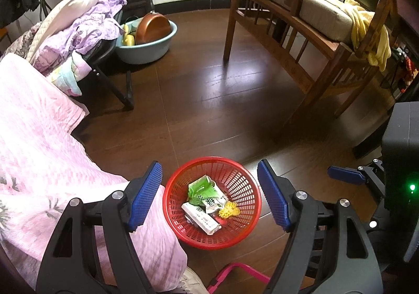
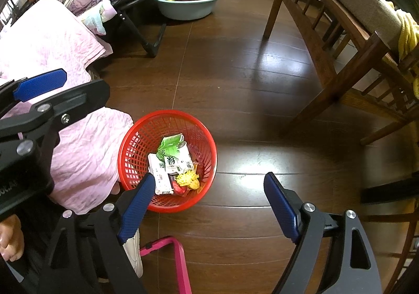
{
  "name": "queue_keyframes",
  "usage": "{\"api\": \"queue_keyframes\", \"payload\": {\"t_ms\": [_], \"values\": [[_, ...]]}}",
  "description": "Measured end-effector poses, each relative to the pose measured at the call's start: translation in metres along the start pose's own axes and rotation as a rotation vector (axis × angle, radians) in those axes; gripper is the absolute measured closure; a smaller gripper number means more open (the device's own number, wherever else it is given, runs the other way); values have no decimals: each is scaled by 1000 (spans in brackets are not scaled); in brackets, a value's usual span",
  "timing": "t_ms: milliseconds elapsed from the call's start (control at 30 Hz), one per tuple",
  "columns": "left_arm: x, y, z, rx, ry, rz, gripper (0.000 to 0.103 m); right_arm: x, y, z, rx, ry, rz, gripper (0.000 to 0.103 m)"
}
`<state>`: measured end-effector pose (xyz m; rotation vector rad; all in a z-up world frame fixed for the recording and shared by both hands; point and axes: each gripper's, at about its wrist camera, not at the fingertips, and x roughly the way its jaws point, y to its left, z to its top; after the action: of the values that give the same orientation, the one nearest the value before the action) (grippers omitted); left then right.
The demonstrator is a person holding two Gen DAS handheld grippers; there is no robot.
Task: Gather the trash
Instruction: 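Move both open tools from the basket back over the bed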
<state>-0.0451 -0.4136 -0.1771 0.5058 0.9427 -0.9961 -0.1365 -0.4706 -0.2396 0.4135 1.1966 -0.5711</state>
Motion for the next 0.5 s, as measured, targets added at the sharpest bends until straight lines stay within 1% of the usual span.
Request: {"api": "queue_keyframes", "payload": {"t_ms": [233,500], "values": [[-11,-1,0,3,-38,-3,30,-4,-2,1,7,-9,5,19],[-22,6,0,-34,-85,-17,28,-13,5,5,-1,-28,1,19]]}}
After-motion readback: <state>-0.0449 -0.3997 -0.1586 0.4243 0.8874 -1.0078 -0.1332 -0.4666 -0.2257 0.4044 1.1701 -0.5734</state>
